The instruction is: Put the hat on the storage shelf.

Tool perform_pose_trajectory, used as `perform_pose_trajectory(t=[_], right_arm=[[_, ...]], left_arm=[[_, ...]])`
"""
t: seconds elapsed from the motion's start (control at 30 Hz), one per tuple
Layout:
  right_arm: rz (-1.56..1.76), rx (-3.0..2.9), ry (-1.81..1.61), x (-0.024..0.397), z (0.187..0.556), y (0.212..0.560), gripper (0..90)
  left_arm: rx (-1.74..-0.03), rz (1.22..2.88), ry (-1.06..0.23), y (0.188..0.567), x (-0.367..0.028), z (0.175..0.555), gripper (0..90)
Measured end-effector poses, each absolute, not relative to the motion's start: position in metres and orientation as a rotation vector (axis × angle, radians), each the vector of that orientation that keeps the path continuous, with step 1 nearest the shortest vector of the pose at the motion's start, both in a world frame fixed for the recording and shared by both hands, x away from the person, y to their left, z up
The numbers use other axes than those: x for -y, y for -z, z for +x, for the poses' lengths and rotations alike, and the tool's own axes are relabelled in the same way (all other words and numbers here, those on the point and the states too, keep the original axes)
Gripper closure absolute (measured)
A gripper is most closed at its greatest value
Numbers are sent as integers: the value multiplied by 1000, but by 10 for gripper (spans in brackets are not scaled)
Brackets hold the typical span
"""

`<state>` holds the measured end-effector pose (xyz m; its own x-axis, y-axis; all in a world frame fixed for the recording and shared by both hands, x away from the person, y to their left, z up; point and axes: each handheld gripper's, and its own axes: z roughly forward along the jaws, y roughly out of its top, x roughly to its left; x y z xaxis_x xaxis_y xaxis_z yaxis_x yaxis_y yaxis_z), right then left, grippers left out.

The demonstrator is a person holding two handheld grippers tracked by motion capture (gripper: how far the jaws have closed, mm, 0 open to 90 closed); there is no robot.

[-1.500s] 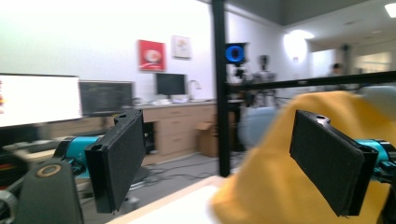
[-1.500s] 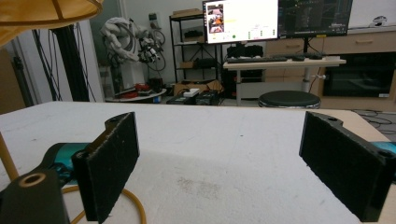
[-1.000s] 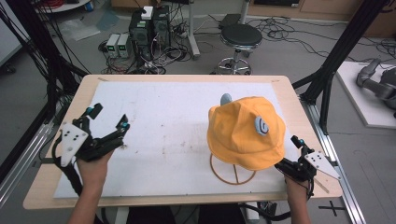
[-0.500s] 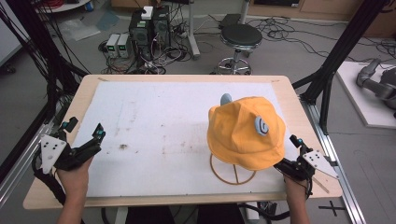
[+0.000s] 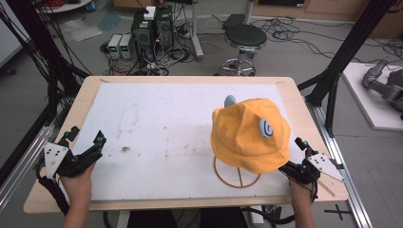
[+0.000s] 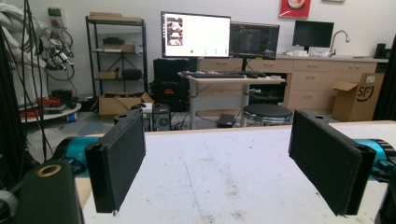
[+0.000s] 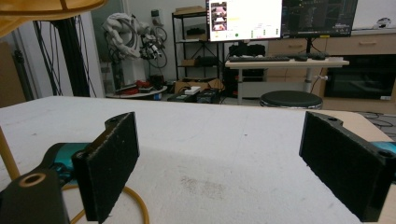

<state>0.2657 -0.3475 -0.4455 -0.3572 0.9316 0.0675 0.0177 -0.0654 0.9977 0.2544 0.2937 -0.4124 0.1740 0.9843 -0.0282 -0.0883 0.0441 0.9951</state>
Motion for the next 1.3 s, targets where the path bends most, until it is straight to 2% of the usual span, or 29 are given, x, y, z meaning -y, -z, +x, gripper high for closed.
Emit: perform_pose_trajectory(t=[1.3], right_arm=[[1066,-1445,-1525,341,271,445,118]], left_arm=[[-1044,1212,-1098,416,-296,250,187]])
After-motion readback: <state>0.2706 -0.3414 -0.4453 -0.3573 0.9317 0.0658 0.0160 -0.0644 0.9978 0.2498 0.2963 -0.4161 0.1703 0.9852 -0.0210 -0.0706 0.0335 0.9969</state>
